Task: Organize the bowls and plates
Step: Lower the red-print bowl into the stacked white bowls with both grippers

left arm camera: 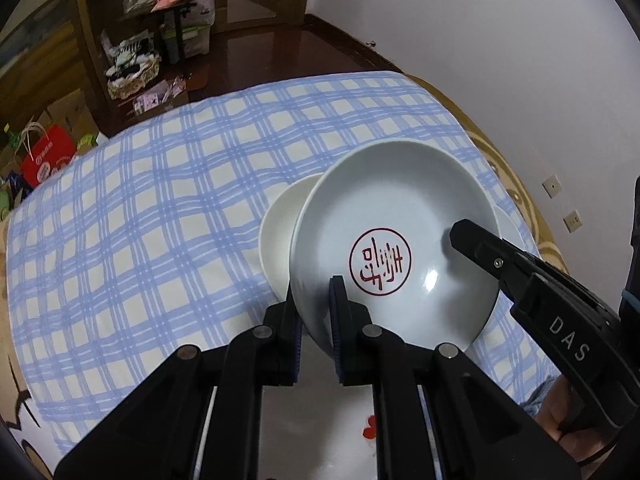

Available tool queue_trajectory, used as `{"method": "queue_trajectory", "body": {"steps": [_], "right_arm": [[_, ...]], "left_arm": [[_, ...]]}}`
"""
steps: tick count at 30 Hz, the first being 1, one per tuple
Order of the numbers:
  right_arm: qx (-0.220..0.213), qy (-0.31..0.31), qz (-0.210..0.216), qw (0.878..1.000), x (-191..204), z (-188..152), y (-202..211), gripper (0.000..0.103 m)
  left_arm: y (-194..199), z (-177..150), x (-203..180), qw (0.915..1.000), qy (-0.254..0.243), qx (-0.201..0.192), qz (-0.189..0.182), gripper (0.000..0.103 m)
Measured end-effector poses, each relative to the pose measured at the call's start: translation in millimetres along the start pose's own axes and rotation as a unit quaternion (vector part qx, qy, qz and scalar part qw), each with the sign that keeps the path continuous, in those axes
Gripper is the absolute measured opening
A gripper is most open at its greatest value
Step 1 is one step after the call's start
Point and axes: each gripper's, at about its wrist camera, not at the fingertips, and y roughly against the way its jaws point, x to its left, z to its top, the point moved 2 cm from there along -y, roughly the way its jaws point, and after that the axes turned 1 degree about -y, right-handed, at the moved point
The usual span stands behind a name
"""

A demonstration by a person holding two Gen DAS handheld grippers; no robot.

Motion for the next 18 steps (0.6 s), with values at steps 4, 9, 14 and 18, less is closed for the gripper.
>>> {"method": "queue_trajectory", "body": {"steps": [4, 9, 14, 18], "right_arm": [[0.004, 0.003, -0.005, 1.0, 1.7, -1.4, -14.1, 0.007], [0.015, -0.002, -0.009, 1.0, -2.0, -4.6, -31.1, 0.007], [0.022, -0.001, -0.016, 1.0, -7.5, -7.4, -44.2, 0.007], [0.021, -0.002, -0.022, 1.0, -11.3, -7.5, -48.5, 0.007]], "left_arm": [[-12.8, 1.4, 9.0, 0.9999, 0.009, 0.008, 0.0, 0.013], [-32.6, 0.2, 16.9, 0.9995, 0.021, 0.022, -0.003, 0.014], [-44.8, -0.3, 17.0, 0.9994, 0.02, 0.03, 0.0, 0.014], [-52.8, 1.1, 16.1, 0.9992, 0.019, 0.035, -0.006, 0.014]]}}
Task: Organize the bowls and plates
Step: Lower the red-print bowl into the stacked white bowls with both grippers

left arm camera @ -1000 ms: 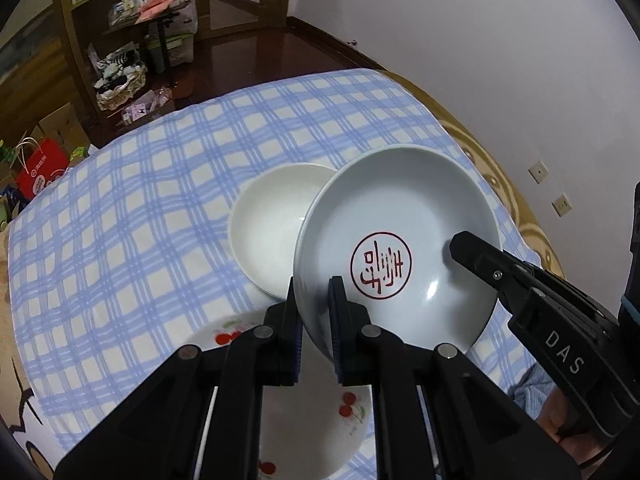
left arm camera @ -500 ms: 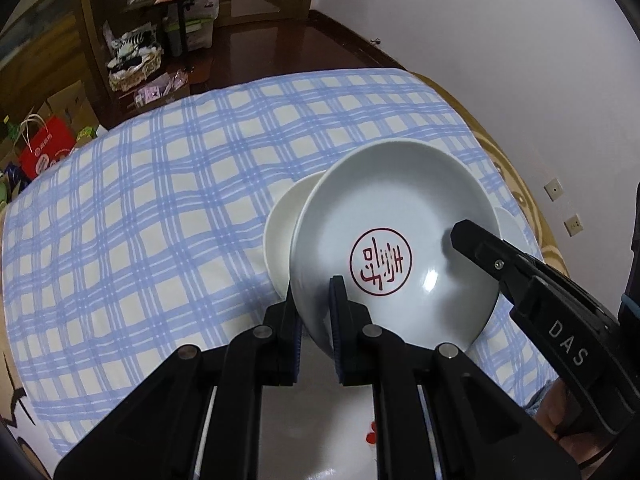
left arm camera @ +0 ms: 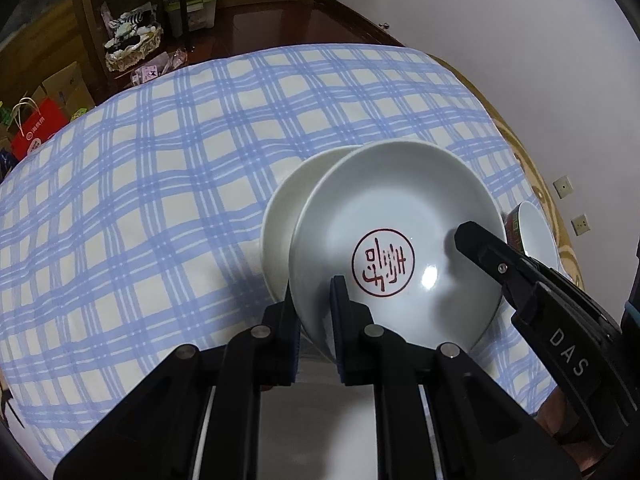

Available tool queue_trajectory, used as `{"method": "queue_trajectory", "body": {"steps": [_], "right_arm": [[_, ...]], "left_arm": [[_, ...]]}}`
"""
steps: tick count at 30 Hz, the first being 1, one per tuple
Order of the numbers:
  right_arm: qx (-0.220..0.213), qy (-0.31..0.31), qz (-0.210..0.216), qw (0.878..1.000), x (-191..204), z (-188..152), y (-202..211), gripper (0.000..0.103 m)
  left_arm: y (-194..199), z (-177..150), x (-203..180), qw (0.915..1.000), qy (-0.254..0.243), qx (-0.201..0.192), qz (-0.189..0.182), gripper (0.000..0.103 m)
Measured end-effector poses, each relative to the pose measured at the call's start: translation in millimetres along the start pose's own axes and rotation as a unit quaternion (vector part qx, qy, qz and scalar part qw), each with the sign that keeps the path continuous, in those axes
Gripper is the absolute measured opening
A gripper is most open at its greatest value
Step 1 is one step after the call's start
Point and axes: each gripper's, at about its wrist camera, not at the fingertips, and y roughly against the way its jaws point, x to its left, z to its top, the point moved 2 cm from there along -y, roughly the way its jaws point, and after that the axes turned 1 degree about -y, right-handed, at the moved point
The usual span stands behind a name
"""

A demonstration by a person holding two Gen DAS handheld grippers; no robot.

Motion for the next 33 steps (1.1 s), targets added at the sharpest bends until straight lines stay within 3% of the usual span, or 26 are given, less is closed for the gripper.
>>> {"method": "queue_trajectory", "body": {"steps": [9, 16, 33], "right_arm": [[0.01, 0.011, -0.005, 1.0, -2.9, -0.2, -14.8, 0.007], [0.014, 0.046, -0.034, 0.998, 7.5, -3.4, -17.1, 0.007], [0.035, 0.009, -0.019, 0.999, -5.0, -6.3, -16.5, 0.01]], "left_arm": [[-14.8, 1.5, 0.8, 0.9999, -0.004, 0.008, 0.006, 0.014], [-16.8, 3.3, 1.7, 0.9997, -0.016, 0.006, 0.017, 0.014], [-14.5, 4.7, -1.4, 0.9995, -0.025, 0.017, 0.014, 0.016]]}}
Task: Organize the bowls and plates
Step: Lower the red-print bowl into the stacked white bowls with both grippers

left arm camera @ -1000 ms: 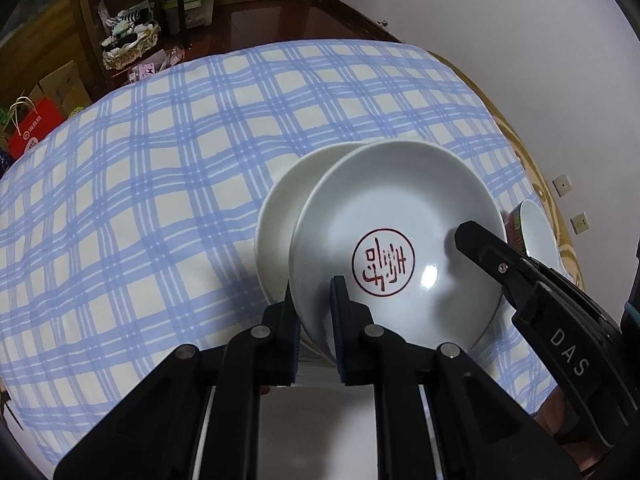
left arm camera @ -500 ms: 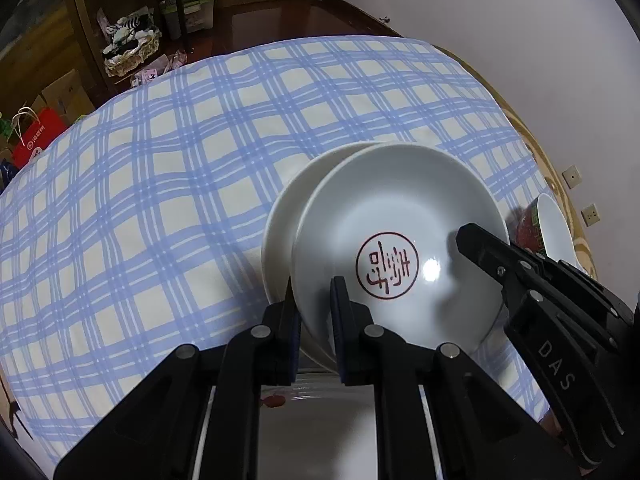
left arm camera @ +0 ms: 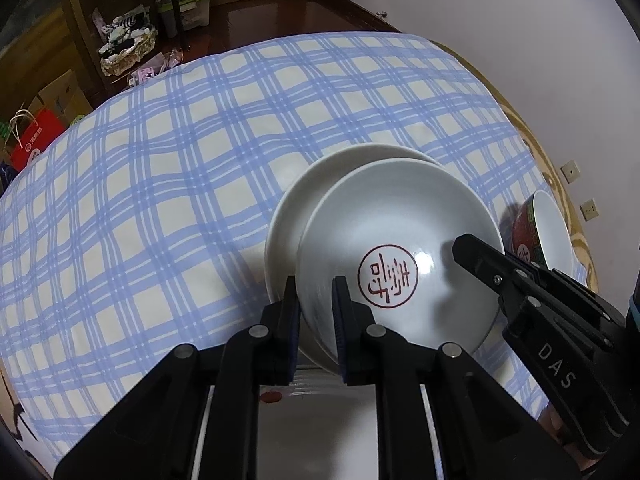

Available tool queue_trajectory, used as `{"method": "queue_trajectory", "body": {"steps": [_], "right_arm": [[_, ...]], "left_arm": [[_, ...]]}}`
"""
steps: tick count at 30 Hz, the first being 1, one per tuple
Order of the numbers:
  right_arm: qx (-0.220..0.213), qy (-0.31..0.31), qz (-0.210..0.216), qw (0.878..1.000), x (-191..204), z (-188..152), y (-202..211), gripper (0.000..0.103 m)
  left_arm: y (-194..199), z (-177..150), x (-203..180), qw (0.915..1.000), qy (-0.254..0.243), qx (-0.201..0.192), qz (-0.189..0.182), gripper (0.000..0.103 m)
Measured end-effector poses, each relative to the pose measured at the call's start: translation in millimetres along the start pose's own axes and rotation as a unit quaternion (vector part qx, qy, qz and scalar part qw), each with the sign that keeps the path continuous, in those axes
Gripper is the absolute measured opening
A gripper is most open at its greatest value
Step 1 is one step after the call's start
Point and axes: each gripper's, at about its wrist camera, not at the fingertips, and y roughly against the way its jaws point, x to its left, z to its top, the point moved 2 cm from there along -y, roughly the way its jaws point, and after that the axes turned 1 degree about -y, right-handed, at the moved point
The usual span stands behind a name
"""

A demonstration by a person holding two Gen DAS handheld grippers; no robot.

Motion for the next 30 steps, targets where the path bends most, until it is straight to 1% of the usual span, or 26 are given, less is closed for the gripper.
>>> {"method": "queue_trajectory", "body": {"steps": [4, 7, 9, 14, 19, 21, 27, 30], "right_arm": [[0.003, -0.002, -0.004, 1.0, 0.2, -2.8, 1.5, 0.011], [0.003, -0.005, -0.005, 1.0, -0.5, -4.9, 1.6, 0.011], [0.007, -0.008, 0.0, 1.0, -3.2, -5.3, 0.6, 0.011], [0.015, -0.026, 0.019, 0.999, -9.2, -5.7, 0.4, 0.011], [0.012, -0.016, 0.012, 1.0, -4.4, -6.8, 1.8, 0.012], [0.013, -0.015, 0.012, 1.0, -3.9, -6.6, 1.7, 0.011], [0.013, -0.019, 0.016, 1.0, -4.2, -5.1, 1.2, 0.011], [0.014, -0.011, 0.014, 1.0, -2.7, -3.6, 0.9, 0.011]], "left_arm": [[0.9, -1.0, -1.7, 1.0, -0.002, 0.003, 0.0, 0.016], [3.7, -2.6, -3.2, 1.0, -0.009, -0.003, -0.001, 0.016], [5.2, -3.8, -4.3, 0.9999, -0.013, -0.002, -0.004, 0.016], [7.5, -3.8, -1.3, 0.9998, -0.004, 0.008, -0.017, 0.016], [6.9, -2.5, 2.6, 0.9995, 0.011, 0.017, -0.024, 0.016], [8.0, -3.3, 2.7, 0.9995, 0.009, 0.017, -0.024, 0.017], [7.9, -0.2, -0.9, 0.9997, -0.017, 0.016, -0.011, 0.017], [7.2, 1.7, -0.5, 0.9997, -0.019, 0.014, -0.007, 0.017]]}}
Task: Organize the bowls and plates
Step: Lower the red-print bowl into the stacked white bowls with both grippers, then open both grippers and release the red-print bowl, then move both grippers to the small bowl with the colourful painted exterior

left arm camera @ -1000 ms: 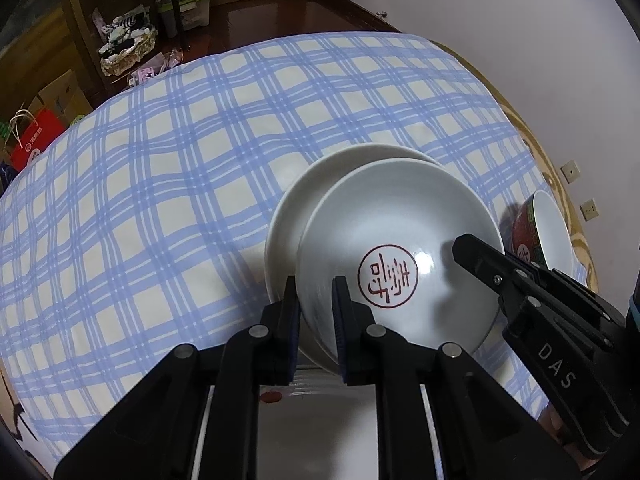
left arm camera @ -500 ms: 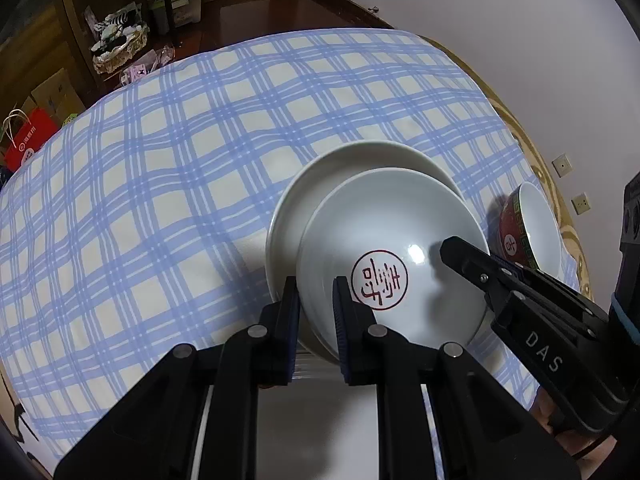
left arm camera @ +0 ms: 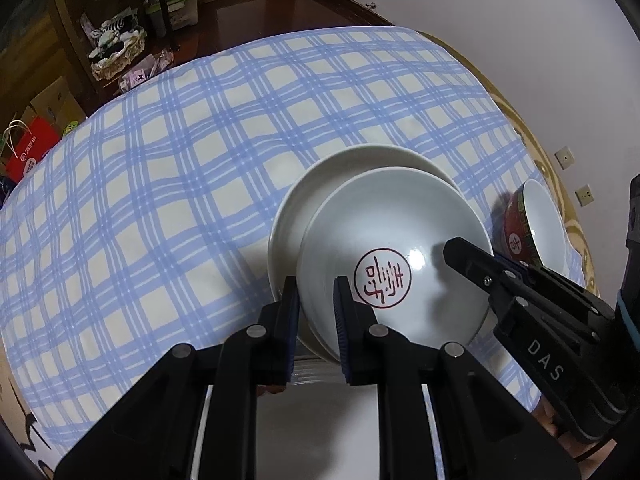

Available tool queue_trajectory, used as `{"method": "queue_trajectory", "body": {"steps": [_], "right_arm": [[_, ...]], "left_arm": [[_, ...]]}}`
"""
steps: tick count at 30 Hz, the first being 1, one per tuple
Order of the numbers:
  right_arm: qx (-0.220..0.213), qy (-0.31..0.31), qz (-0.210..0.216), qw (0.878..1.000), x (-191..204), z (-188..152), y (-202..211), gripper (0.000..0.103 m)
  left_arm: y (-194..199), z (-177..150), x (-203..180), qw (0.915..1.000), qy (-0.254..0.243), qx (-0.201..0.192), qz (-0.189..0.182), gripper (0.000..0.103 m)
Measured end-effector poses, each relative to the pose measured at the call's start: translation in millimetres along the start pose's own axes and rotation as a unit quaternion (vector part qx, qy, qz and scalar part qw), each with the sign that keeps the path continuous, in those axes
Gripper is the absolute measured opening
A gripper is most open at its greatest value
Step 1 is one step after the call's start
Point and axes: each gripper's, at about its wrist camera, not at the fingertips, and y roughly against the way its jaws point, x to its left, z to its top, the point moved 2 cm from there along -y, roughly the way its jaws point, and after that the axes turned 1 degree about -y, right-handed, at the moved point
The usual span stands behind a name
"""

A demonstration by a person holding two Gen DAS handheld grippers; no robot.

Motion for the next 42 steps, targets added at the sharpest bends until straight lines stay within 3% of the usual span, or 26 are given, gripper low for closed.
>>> {"method": "queue_trajectory", "body": {"steps": [4, 8, 13, 15, 16, 18, 23, 24, 25, 27, 30, 33, 37, 42], "right_arm": [[0.002, 0.0, -0.003, 1.0, 0.1, 0.7, -0.8, 0.011], [0.007, -0.016, 0.013, 1.0, -2.9, 1.6, -0.8, 0.011], [0.01, -0.016, 0.013, 1.0, -3.1, 1.5, -2.1, 0.012], [0.006, -0.014, 0.012, 1.0, -1.4, 1.7, -0.7, 0.012], [0.0, -0.01, 0.011, 1.0, 0.2, 2.1, 2.0, 0.012], [-0.006, -0.005, 0.008, 1.0, 1.6, 3.6, 5.9, 0.014], [-0.007, -0.01, 0.014, 1.0, -0.2, 4.1, 10.2, 0.016], [-0.01, -0.008, 0.009, 1.0, 0.6, 4.7, 12.4, 0.023], [-0.015, -0.002, -0.001, 1.0, 1.5, 5.9, 14.9, 0.044], [-0.025, 0.01, -0.016, 1.0, 3.2, 6.5, 20.8, 0.07], [-0.038, 0.016, -0.035, 0.999, 2.7, 6.6, 33.1, 0.073], [-0.044, 0.008, -0.04, 0.998, -2.8, 6.4, 44.8, 0.089], [-0.069, 0.012, -0.056, 0.996, -11.3, 6.3, 69.3, 0.103], [-0.109, 0.009, -0.087, 0.99, -27.9, 8.8, 102.3, 0.103]], "left_arm": [[1.1, 0.0, -3.6, 0.9999, -0.013, 0.001, 0.008, 0.017], [3.5, -1.3, -4.8, 0.9997, -0.021, 0.005, -0.008, 0.027], [9.0, -6.2, -7.8, 0.9994, -0.033, 0.003, -0.008, 0.029], [14.6, -8.4, -10.7, 0.999, -0.045, -0.004, 0.003, 0.052], [20.4, -9.4, -12.4, 0.9983, -0.054, -0.017, 0.013, 0.054], [25.8, -9.8, -15.7, 0.9968, -0.07, -0.032, 0.023, 0.054], [26.0, -9.6, -15.2, 0.9972, -0.066, -0.025, 0.025, 0.054], [26.8, -10.3, -14.4, 0.9975, -0.063, -0.025, 0.022, 0.054], [27.6, -10.8, -13.5, 0.9976, -0.06, -0.026, 0.023, 0.054], [29.9, -11.2, -12.5, 0.9977, -0.056, -0.028, 0.025, 0.055], [35.5, -10.4, -12.4, 0.9979, -0.051, -0.034, 0.022, 0.062], [41.9, -8.9, -13.5, 0.9976, -0.047, -0.046, 0.023, 0.073], [52.7, -5.0, -18.4, 0.9954, -0.052, -0.071, 0.038, 0.077], [65.6, 1.6, -26.1, 0.9938, -0.057, -0.089, 0.036, 0.081]]}}
